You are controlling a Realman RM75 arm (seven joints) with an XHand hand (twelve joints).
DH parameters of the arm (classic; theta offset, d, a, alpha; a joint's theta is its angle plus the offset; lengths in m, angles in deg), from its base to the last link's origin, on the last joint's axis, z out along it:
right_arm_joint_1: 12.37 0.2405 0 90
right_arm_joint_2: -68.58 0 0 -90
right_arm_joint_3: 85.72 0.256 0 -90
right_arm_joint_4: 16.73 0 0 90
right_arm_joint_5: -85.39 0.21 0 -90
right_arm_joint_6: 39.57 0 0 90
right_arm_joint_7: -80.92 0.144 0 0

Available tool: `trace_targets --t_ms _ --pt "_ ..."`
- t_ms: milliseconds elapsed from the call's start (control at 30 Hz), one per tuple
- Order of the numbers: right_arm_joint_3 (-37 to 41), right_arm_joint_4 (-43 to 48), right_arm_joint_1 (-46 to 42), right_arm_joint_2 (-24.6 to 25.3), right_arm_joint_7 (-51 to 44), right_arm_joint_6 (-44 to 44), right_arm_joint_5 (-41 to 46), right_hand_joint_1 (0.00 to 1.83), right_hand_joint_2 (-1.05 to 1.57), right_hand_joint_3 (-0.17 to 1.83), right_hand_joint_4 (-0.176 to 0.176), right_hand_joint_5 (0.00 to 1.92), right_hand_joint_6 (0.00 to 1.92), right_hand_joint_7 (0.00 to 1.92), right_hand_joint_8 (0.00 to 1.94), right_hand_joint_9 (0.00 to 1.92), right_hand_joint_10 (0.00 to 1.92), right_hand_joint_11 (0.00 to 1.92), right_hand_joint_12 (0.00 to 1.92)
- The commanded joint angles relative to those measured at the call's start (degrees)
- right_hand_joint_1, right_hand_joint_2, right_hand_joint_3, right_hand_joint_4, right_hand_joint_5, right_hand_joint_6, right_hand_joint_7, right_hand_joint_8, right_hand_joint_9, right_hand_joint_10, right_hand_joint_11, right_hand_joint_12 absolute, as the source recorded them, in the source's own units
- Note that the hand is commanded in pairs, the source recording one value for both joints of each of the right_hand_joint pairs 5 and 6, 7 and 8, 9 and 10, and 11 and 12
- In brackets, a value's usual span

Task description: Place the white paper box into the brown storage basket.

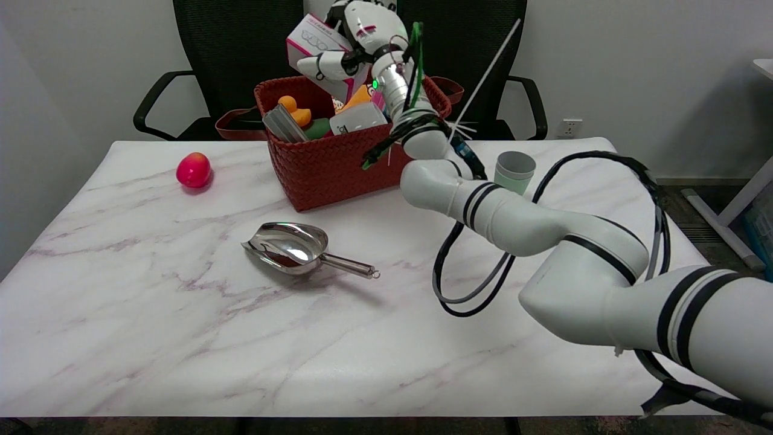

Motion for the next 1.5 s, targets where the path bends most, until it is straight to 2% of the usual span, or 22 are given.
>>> trace_targets --t_ms 33,400,533,567,633,667,700,800,833,900,933,967,1000,1033,1200,1367,1500 --pt "0.0 -9.8 5.8 3.8 -9.0 -3.3 -12.6 0.84 1.2 -0.17 0.0 0.93 0.93 1.2 1.2 0.9 0.9 0.36 0.36" --pt "0.1 -9.0 3.9 3.7 -5.4 -6.6 -12.2 0.81 1.16 -0.17 0.0 0.89 0.89 1.16 1.16 0.79 0.79 0.26 0.26" --pt "0.2 -9.0 3.6 3.9 -3.1 -7.7 -12.1 0.8 1.09 -0.17 0.0 0.85 0.85 1.1 1.1 0.68 0.68 0.24 0.24" --pt "0.2 -8.9 3.5 3.9 -2.9 -8.0 -12.1 0.79 1.06 -0.17 0.0 0.82 0.82 1.05 1.05 0.64 0.64 0.23 0.23" --pt "0.2 -7.9 3.2 3.8 -2.9 -8.8 -12.1 0.77 0.94 -0.17 0.0 0.7 0.7 0.79 0.79 0.5 0.5 0.19 0.19" --pt "0.2 -7.4 3.0 3.7 -2.9 -9.0 -12.1 0.76 0.9 -0.17 0.0 0.61 0.61 0.73 0.73 0.48 0.48 0.18 0.18" --pt "0.3 -6.9 2.8 3.6 -2.9 -9.3 -12.1 0.75 0.87 -0.17 0.0 0.43 0.43 0.66 0.66 0.44 0.44 0.16 0.16" --pt "0.7 -5.9 2.4 3.4 -3.1 -9.9 -10.4 0.71 0.81 -0.17 0.0 0.21 0.21 0.48 0.48 0.35 0.35 0.14 0.14" --pt "0.9 -5.6 2.3 3.3 -3.3 -10.0 -8.7 0.68 0.8 -0.17 0.0 0.05 0.05 0.35 0.35 0.28 0.28 0.07 0.07" --pt "0.9 -5.2 2.1 3.3 -3.4 -9.9 -7.0 0.65 0.77 -0.17 0.0 0.0 0.0 0.2 0.2 0.18 0.18 0.01 0.01" --pt "0.9 -4.9 2.0 3.1 -3.4 -9.9 -6.5 0.61 0.77 0.03 0.0 0.0 0.0 0.06 0.06 0.06 0.06 0.0 0.0" --pt "0.9 -4.6 2.0 3.1 -3.4 -9.9 -6.2 0.57 0.77 0.28 0.0 0.0 0.0 0.0 0.0 0.0 0.0 0.0 0.0" --pt "0.9 -4.3 1.8 2.9 -3.4 -9.9 -5.9 0.55 0.77 0.41 0.0 0.0 0.0 0.0 0.0 0.0 0.0 0.0 0.0" --pt "1.0 -3.9 1.7 2.8 -3.4 -9.9 -5.6 0.54 0.77 0.45 0.0 0.0 0.0 0.0 0.0 0.0 0.0 0.0 0.0" --pt "1.0 -2.5 1.2 2.3 -3.5 -9.9 -5.3 0.51 0.8 0.58 0.0 0.0 0.0 0.0 0.0 0.0 0.0 0.0 0.0" --pt "3.6 3.2 -1.5 0.3 -3.5 -9.6 -4.5 0.49 0.82 0.57 0.0 0.0 0.0 0.0 0.0 0.0 0.0 0.0 0.0" --pt "6.8 14.8 -8.1 -3.7 -5.5 -7.4 2.2 0.5 0.84 0.48 0.0 0.0 0.0 0.0 0.0 0.0 0.0 0.0 0.0"
